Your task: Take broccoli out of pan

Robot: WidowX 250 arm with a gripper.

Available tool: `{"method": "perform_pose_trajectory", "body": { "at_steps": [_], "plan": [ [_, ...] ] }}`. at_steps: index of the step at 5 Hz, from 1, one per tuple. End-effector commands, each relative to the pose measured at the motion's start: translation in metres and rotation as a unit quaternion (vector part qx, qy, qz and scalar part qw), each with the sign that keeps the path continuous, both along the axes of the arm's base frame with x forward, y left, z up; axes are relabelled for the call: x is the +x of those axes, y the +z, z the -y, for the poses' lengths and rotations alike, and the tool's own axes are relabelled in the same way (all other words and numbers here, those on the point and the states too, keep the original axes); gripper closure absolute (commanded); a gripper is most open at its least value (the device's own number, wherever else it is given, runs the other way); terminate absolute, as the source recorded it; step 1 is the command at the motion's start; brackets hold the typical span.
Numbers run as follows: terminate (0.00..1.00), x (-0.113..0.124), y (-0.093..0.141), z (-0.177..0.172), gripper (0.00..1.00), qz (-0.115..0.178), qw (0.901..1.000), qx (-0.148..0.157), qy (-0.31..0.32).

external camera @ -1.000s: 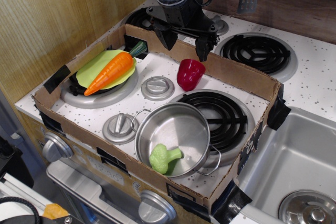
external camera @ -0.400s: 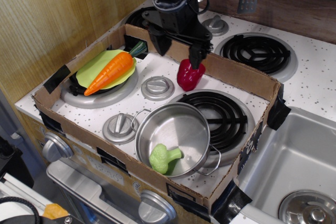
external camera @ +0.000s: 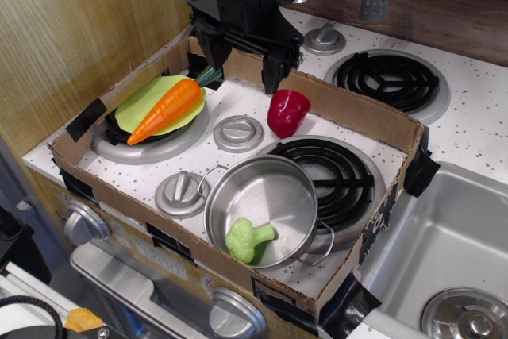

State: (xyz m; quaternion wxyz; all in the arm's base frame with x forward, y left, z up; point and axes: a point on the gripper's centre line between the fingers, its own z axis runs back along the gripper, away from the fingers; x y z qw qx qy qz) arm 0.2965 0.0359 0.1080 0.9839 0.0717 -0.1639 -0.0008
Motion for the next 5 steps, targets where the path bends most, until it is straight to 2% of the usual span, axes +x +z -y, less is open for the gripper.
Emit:
{"method": "perform_pose_trajectory", "body": {
  "at_steps": [1,3,4,5],
  "plan": [
    [0.00,-0.036,0.002,0.021,0.00,0.011,0.9997,-0.010,0.018],
    [0.00,-0.051,-0.007,0.042,0.00,0.006,0.9991,-0.026,0.034],
    [0.00,-0.060,-0.013,0.055,0.00,0.002,0.9978,-0.043,0.051],
    [0.00,-0.063,-0.026,0.061,0.00,-0.003,0.9964,-0.050,0.067]
  ]
}}
